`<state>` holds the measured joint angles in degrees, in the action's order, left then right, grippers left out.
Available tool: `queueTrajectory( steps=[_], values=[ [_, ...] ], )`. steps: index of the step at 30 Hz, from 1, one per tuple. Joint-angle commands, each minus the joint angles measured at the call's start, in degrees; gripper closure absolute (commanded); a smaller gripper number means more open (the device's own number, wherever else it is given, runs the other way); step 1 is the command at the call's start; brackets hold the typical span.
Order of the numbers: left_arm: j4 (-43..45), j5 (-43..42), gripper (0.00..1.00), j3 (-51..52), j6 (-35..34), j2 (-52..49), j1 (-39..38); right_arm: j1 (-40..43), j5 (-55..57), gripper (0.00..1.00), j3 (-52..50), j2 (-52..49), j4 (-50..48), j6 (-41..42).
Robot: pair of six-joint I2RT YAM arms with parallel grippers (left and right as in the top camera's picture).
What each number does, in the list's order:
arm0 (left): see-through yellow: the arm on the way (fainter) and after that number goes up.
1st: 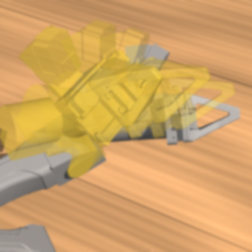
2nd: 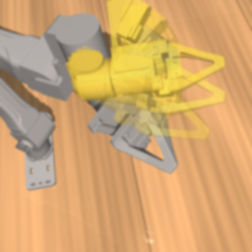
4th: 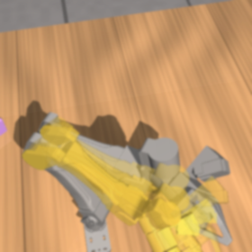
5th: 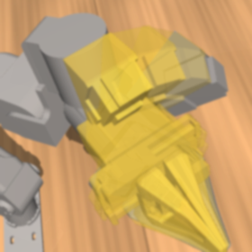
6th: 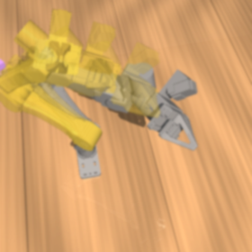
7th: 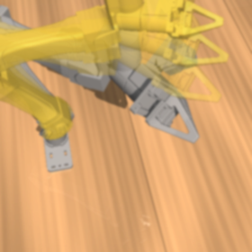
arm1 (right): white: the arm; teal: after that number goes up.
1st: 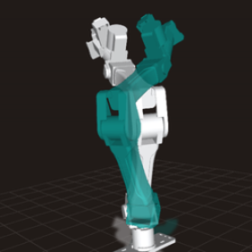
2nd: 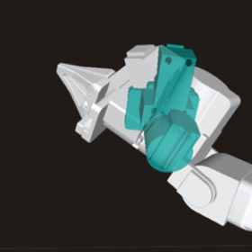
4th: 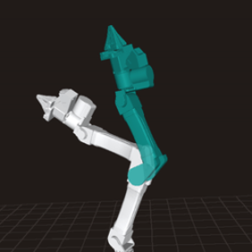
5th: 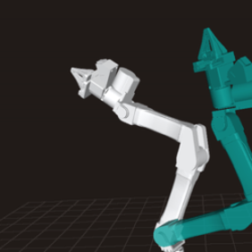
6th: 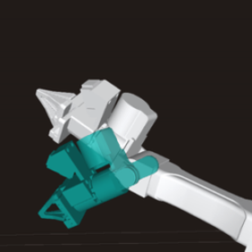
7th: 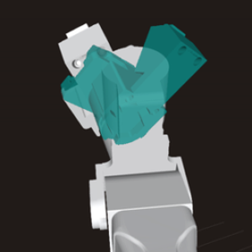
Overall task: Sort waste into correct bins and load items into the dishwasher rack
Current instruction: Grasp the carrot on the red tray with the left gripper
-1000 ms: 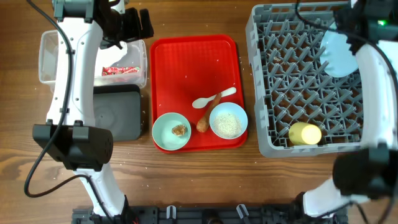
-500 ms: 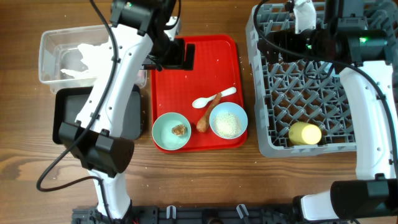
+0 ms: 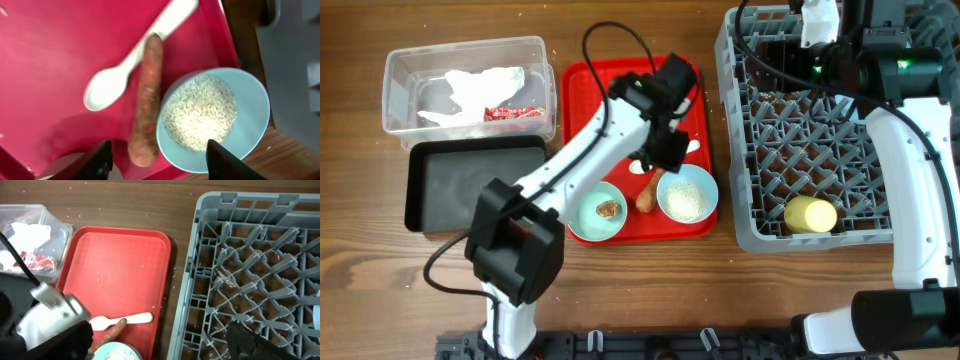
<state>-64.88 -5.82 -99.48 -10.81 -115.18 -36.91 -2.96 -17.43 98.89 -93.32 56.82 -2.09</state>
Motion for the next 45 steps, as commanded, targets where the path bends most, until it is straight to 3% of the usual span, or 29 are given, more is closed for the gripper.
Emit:
queueTrajectory(
  steps=[1,15,21,24,34,39,45],
  values=[
    [0.42,-0.15,0.41,1.77,0.0,0.72,-1.25,-0.09,1.11,0.12,0.09,-0.22,0.07,1.01],
    [6.58,-1.7,0.39,12.13,0.07,0.72,-1.33,-0.09,1.14,0.12,0.09,-0.24,1.51,1.01],
    [14.49,9.66,0.34,12.22,0.15,0.02,-1.33,-0.09,1.14,0.13,0.09,-0.24,1.53,1.01],
    [15.96,10.25,0.33,12.22,4.66,-1.38,-1.33,-0.09,1.14,0.13,0.09,-0.24,1.53,0.98],
    [19.56,11.45,0.31,12.22,6.1,-3.15,-1.05,-0.09,1.16,0.13,0.09,-0.24,1.49,1.01],
    [28.3,18.73,0.3,12.22,6.1,-3.15,2.4,-0.09,1.14,0.12,0.09,-0.24,1.53,1.03],
    [30.42,18.78,0.25,12.22,6.01,-3.13,11.3,-0.09,1.11,0.12,0.09,-0.24,1.55,2.27]
  ],
)
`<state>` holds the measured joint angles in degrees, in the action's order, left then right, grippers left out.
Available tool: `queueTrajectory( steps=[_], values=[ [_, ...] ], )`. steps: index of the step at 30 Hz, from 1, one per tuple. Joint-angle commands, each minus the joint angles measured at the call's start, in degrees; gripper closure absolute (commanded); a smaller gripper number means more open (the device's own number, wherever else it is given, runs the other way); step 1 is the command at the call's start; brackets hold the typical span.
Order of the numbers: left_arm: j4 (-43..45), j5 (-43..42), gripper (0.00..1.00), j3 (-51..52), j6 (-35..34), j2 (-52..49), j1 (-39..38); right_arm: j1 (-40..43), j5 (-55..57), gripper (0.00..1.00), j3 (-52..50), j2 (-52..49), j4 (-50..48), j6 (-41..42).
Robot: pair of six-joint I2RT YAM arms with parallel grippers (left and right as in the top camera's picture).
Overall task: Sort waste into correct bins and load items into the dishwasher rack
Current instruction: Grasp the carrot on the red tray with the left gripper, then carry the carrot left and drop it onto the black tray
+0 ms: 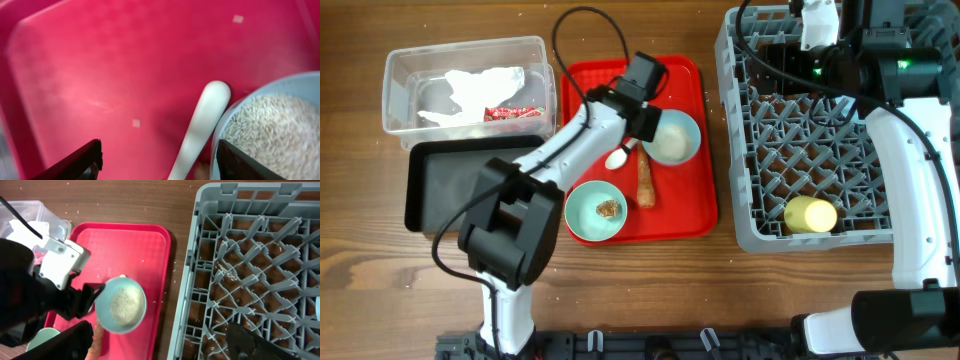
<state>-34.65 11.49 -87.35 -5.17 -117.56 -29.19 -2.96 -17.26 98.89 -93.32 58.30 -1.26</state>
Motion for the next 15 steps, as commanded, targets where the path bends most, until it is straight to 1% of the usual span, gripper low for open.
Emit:
queueTrajectory(
  steps=[1,5,7,8,9,11,13,15],
  values=[
    [0.17,1.44,0.24,0.09,0.22,-0.74,4.63,-0.09,0.94,0.12,0.09,-0.24,0.13,1.44],
    [-0.5,1.46,0.22,0.07,-0.2,-0.74,9.18,-0.09,0.92,0.12,0.09,-0.24,0.79,1.46],
    [-2.56,1.44,0.2,-0.5,-2.8,-0.63,10.32,-0.09,0.7,0.12,0.09,-0.24,0.79,2.43],
    [-4.61,1.38,0.18,-1.66,-3.28,-0.46,10.71,-0.11,0.48,0.12,0.09,-0.24,0.7,3.56],
    [-7.1,1.44,0.14,-3.43,-3.74,-0.02,10.84,-0.33,0.31,0.12,0.09,-0.24,0.72,4.57],
    [-14.49,-0.72,0.02,-9.75,-4.48,2.69,10.82,-3.37,0.33,0.12,0.09,-0.24,0.72,5.99],
    [-19.61,-3.43,0.0,-14.08,-6.32,6.03,11.15,-7.32,1.68,0.13,0.09,-0.24,0.76,7.69],
    [-22.45,-7.06,0.0,-14.99,-7.02,9.29,11.74,-11.52,6.19,0.13,0.09,-0.24,1.18,9.84]
  ],
)
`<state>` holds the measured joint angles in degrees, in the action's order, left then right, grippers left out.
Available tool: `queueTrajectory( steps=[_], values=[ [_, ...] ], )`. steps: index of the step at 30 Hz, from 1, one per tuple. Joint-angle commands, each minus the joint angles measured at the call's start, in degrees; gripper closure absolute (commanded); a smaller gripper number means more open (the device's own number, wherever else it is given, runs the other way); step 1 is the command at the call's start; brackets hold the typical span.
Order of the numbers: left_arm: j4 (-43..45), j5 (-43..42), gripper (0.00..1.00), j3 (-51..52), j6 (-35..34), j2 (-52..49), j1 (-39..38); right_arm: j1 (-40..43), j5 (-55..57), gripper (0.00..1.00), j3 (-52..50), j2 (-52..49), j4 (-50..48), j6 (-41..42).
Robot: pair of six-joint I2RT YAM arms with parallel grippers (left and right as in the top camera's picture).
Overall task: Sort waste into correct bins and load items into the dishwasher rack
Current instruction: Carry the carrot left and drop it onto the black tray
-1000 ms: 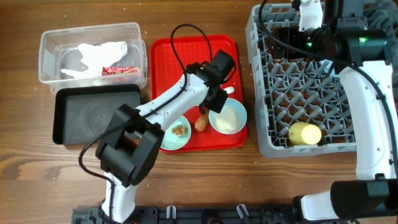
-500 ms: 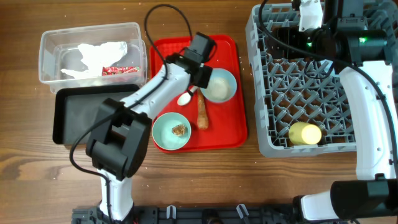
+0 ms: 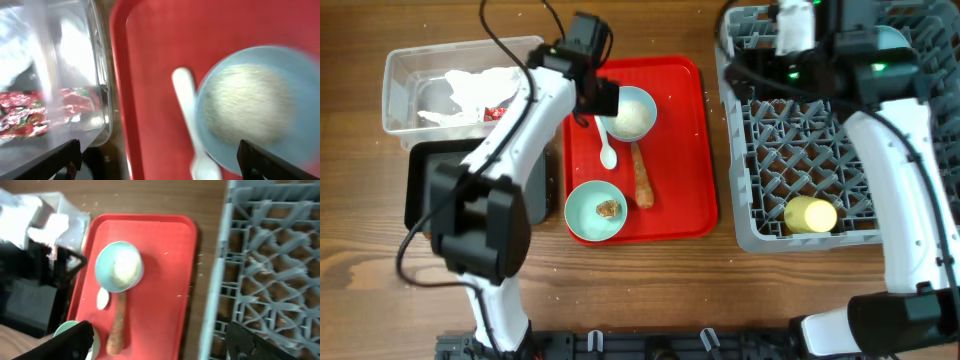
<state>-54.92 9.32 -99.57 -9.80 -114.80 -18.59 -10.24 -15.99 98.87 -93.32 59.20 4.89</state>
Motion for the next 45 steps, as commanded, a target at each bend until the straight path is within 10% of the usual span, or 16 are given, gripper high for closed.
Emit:
queueTrajectory(
  steps=[1,4,10,21,30,40,45],
  values=[
    [-4.2,-8.22,0.0,-2.78,-2.67,8.02,1.4,-5.75,8.13,0.13,0.11,-0.24,0.87,5.99],
    [-11.06,-20.46,0.09,-2.08,-2.75,8.48,-0.55,-5.09,11.02,0.13,0.11,-0.24,1.01,8.57],
    [-10.05,-17.14,0.14,6.1,-13.64,2.99,-13.27,-0.37,12.57,0.12,0.11,-0.24,1.68,7.65],
    [-2.91,-16.98,0.27,9.68,-13.57,-8.02,-14.69,-0.39,12.55,0.12,0.11,-0.24,2.58,5.77],
    [-5.18,-17.22,0.96,9.66,-13.33,-10.93,-14.69,-0.39,12.55,0.12,0.11,-0.24,3.17,5.77],
    [-16.26,-16.68,0.96,-3.39,-10.01,7.17,-12.04,-0.39,12.57,0.12,0.11,-0.24,3.02,5.77],
    [-25.0,-1.88,0.96,-3.37,-21.64,16.48,5.51,-0.39,12.59,0.12,0.11,-0.24,2.03,5.6]
  ],
)
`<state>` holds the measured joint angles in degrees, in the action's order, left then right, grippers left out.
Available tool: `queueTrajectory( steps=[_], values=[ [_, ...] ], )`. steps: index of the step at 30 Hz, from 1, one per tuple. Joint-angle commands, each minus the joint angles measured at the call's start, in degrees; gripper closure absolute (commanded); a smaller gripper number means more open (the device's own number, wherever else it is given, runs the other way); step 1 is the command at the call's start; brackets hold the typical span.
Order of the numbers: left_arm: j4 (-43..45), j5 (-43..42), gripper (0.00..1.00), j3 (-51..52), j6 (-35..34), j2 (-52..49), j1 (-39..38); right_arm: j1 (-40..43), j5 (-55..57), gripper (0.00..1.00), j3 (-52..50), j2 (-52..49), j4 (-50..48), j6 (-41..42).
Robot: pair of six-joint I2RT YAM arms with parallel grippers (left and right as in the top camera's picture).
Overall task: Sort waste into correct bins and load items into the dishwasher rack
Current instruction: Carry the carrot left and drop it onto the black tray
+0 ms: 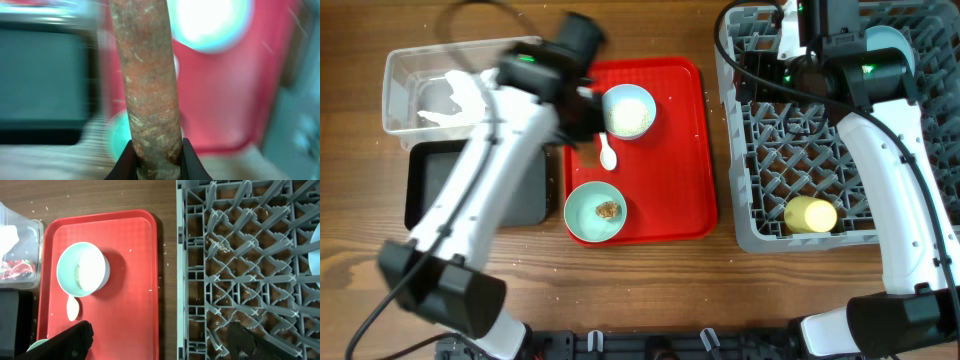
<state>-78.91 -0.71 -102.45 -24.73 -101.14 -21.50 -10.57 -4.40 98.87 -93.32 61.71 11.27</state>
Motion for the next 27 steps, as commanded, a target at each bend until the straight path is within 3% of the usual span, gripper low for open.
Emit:
queueTrajectory(
  steps=[1,3,8,17,23,25,27],
  values=[
    [-1.36,8.31,0.96,-0.48,-8.15,3.28,14.34,-0.07,0.98,0.12,0.11,-0.24,-0.85,-0.72],
    [-1.99,8.31,0.96,0.59,-11.17,3.21,24.35,-0.07,0.98,0.12,0.11,-0.24,-0.76,-0.7],
    [-3.74,8.02,0.96,4.9,-16.94,3.21,38.01,-0.07,0.98,0.12,0.11,-0.24,-1.01,-0.61],
    [4.24,4.59,0.96,15.26,-22.53,3.23,38.47,-0.07,0.98,0.12,0.11,-0.24,-1.4,-0.57],
    [10.05,5.31,0.96,21.46,-40.81,3.17,36.39,-0.07,0.96,0.12,0.11,-0.24,-1.46,-0.55],
    [12.39,5.77,0.96,26.64,-49.07,3.17,36.39,-0.07,0.96,0.12,0.11,-0.24,-1.51,-0.52],
    [19.63,5.68,0.96,33.92,-52.61,3.15,36.35,-0.07,0.96,0.12,0.11,-0.24,-1.49,-0.52]
  ],
)
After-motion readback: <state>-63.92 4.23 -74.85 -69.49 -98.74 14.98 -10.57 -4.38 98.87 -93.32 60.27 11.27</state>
